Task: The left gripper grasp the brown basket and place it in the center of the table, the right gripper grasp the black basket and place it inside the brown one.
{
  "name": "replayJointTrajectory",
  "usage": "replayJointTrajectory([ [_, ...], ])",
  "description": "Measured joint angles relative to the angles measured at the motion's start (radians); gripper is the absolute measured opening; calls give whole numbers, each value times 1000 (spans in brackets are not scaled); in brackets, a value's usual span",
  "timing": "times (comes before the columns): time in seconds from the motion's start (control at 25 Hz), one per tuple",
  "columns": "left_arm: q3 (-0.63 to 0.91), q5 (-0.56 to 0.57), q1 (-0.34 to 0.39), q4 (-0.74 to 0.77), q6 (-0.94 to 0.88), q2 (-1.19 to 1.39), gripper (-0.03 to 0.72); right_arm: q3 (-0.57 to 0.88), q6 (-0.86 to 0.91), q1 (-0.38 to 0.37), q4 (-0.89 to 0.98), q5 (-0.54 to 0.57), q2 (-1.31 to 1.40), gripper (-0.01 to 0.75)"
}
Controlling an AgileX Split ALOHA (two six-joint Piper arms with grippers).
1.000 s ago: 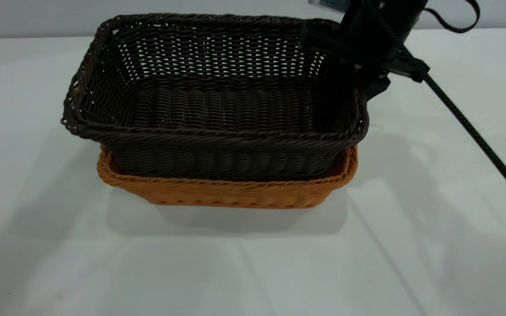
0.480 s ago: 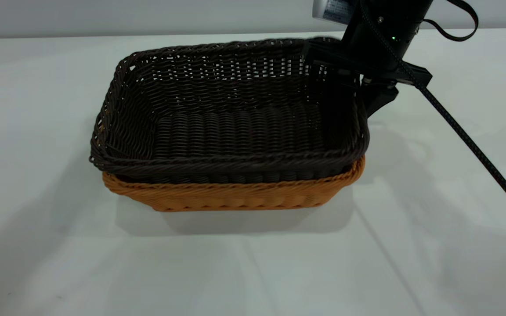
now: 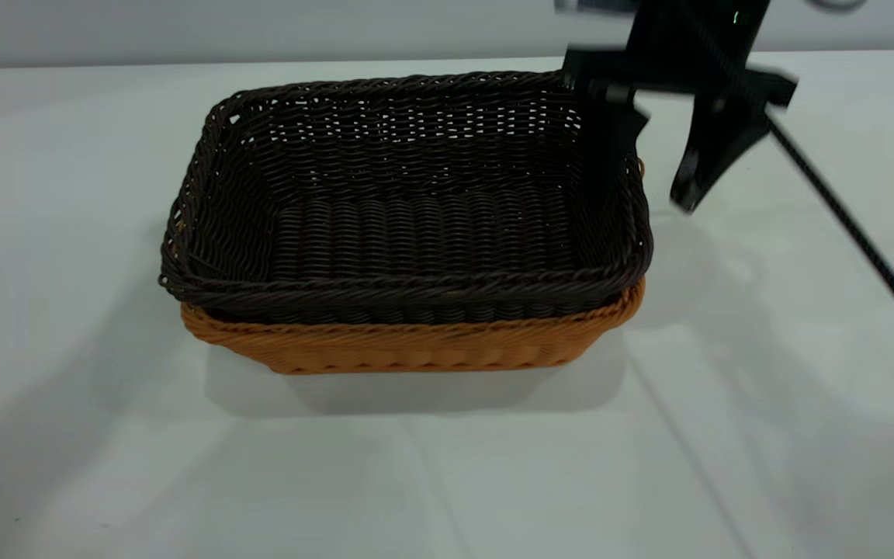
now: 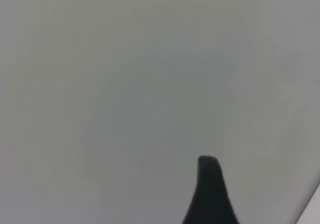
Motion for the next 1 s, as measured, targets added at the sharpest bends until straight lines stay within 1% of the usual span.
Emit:
replayJointTrajectory([
  [0.12,0,32,0,0,0,-45,489,-46,0,0,-34,51,-57,546],
  [0.2,0,80,0,0,-8,-92,489,-70,0,0,-46,65,-106,546],
  [0.4,0,234,0,1,-144,-217,489,-101,0,0,-77,79,-283,546],
  [0.52,0,383,0,2,-288,-281,489,-101,9,0,-113,93,-415,546],
  [0.68,0,631,0,39,-535,-345,489,-101,67,0,-182,107,-604,546],
  [0.8,0,844,0,133,-715,-371,489,-101,91,0,-212,117,-744,546],
  [0.88,0,1005,0,218,-809,-380,489,-101,92,0,-223,124,-838,546],
  [0.92,0,1062,0,256,-854,-383,489,-99,88,0,-228,124,-875,546],
  [1.0,6,1061,0,306,-928,-392,489,-74,70,0,-232,125,-963,546],
])
